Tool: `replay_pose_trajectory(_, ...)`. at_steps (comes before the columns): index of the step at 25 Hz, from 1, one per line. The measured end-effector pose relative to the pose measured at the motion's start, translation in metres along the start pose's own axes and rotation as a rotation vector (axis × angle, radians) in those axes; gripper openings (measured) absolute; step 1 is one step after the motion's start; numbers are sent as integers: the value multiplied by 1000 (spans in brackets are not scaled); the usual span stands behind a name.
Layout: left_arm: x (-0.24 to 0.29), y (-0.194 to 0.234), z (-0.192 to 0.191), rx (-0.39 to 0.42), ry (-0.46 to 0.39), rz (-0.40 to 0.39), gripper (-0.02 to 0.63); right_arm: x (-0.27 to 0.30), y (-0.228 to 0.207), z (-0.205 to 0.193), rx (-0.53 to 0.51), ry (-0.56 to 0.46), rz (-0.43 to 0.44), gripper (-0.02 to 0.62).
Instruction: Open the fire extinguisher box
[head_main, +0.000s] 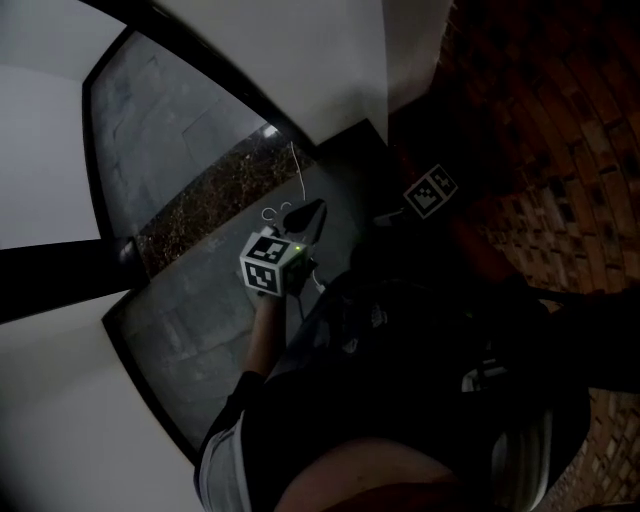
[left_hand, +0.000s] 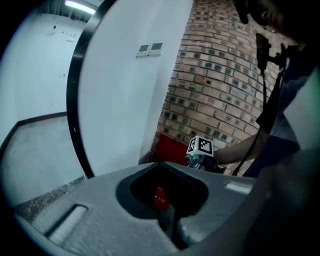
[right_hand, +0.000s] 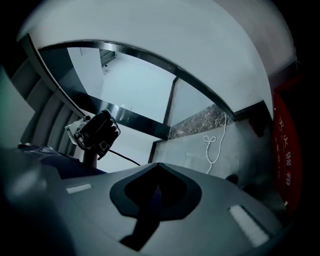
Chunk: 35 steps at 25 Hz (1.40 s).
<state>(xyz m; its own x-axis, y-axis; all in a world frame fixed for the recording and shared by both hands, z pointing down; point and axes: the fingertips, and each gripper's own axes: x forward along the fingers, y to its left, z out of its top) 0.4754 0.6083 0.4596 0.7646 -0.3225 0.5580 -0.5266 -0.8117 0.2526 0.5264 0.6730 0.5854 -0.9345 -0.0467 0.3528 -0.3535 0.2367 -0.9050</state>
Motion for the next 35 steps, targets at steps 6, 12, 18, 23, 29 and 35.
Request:
replay_pose_trajectory(6,0,-7,-11,-62,1,75,0,1,-13,-15,-10,122,35,0)
replay_pose_trajectory(12,-5,3,-25,-111,-2,135,0,13,-20,-7,-32,218,46,0)
replay_pose_trajectory(18,-31,37,-40,-196,-43,202,0,44,-14,9,-55,323,41,0)
replay_pose_trajectory(23,-75,81,-50,-223,-105,242,0,83,0,38,-129,327,-48,0)
replay_pose_trajectory(29,-148,159,-63,-299,-245,362,0,142,34,84,-369,366,-163,0)
replay_pose_trajectory(35,-209,209,-95,-368,-288,437,0,222,80,119,-532,373,-143,0)
